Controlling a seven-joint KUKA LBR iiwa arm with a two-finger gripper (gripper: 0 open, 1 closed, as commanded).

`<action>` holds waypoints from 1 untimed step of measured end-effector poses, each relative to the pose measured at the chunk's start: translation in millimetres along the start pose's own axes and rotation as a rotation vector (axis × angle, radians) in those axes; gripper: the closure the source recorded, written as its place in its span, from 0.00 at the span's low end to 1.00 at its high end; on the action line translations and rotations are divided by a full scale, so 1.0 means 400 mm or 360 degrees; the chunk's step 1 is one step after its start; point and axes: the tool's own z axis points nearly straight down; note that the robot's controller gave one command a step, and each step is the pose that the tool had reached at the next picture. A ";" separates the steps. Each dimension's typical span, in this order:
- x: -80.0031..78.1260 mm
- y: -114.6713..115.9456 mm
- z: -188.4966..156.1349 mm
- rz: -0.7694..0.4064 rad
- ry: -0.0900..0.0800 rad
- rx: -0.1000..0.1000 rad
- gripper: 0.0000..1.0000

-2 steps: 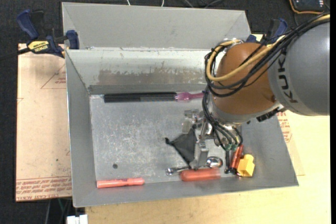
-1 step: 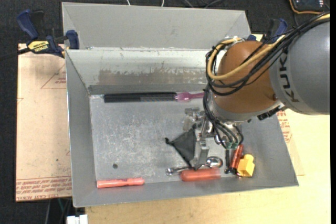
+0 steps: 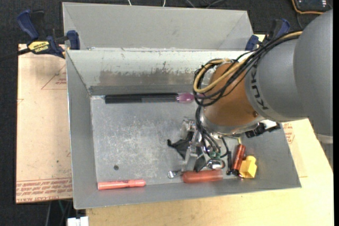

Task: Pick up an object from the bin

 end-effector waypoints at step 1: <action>0.021 0.004 -0.190 0.0125 -0.0017 -0.0004 0.00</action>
Offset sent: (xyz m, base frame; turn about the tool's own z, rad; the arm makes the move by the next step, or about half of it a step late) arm 0.0003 0.0029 0.0328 0.1061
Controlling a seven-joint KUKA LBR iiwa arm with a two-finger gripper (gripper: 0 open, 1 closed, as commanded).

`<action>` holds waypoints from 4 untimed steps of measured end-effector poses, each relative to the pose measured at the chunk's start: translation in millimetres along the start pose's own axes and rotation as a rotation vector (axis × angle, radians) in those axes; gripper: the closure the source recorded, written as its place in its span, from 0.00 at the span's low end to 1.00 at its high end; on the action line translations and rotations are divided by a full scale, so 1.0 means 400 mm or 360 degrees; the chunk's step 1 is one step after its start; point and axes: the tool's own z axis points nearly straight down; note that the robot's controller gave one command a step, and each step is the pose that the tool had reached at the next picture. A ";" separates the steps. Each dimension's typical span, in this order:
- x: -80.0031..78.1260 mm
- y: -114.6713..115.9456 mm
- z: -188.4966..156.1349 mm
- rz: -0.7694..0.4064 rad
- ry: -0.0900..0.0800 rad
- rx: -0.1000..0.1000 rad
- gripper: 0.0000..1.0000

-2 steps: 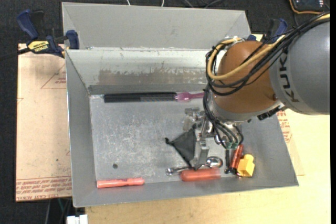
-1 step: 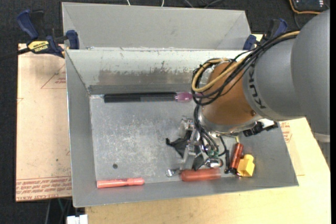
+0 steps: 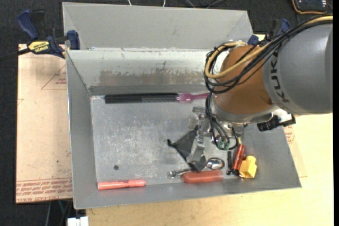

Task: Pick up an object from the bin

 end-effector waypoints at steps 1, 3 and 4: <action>-0.018 0.006 0.111 0.0041 0.0029 0.0007 0.00; 0.003 0.011 0.180 0.0339 0.0022 0.0005 1.00; 0.003 0.011 0.180 0.0339 0.0022 0.0005 1.00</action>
Offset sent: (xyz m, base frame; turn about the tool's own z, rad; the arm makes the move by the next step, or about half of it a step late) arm 0.0025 0.0070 -0.0733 0.1770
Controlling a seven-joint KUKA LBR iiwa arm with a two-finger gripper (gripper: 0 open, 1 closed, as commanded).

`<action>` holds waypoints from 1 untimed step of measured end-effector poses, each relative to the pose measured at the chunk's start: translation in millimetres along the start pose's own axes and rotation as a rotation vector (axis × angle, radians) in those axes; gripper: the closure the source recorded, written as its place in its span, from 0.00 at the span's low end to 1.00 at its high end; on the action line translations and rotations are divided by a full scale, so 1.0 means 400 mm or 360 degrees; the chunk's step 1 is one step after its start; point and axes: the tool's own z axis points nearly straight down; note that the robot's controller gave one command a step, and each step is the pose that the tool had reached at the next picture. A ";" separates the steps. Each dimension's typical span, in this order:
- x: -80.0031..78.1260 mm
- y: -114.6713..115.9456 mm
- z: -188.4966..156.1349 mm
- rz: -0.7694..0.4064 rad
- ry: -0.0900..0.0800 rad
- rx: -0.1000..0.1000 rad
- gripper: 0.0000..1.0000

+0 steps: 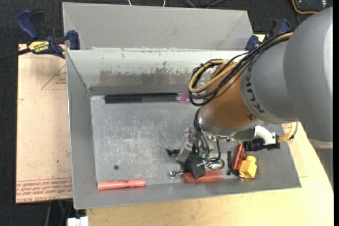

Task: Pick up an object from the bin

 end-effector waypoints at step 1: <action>0.001 0.000 -0.010 -0.0001 0.0001 0.0000 1.00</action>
Offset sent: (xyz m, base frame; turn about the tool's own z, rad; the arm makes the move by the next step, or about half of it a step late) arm -0.0001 0.0001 0.0682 0.0001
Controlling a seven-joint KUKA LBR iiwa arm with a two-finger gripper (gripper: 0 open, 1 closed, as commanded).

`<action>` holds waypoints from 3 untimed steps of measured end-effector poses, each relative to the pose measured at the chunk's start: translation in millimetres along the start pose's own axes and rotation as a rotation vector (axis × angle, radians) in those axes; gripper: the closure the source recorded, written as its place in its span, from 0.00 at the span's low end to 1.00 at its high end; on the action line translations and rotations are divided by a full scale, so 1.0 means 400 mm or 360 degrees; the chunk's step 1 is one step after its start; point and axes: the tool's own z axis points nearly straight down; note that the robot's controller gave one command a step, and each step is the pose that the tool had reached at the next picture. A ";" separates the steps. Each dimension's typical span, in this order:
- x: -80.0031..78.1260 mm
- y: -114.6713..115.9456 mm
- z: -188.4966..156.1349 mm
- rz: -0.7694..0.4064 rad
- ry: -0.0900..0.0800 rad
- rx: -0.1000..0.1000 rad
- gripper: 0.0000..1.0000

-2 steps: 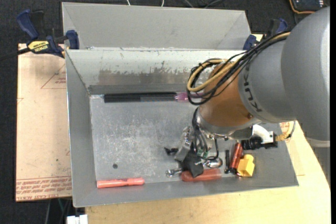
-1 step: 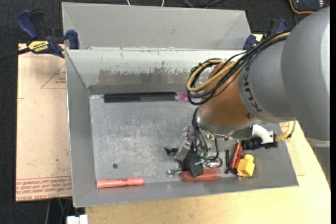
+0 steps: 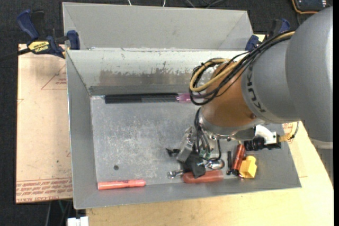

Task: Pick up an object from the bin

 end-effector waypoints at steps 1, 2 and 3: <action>0.006 -0.003 -0.066 -0.0002 0.0012 0.0006 1.00; 0.003 0.000 -0.150 -0.0004 0.0003 0.0001 1.00; 0.002 0.001 -0.214 -0.0007 0.0000 -0.0001 1.00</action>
Offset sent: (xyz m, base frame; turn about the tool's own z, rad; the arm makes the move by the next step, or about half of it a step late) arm -0.0028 0.0000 0.0265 -0.0012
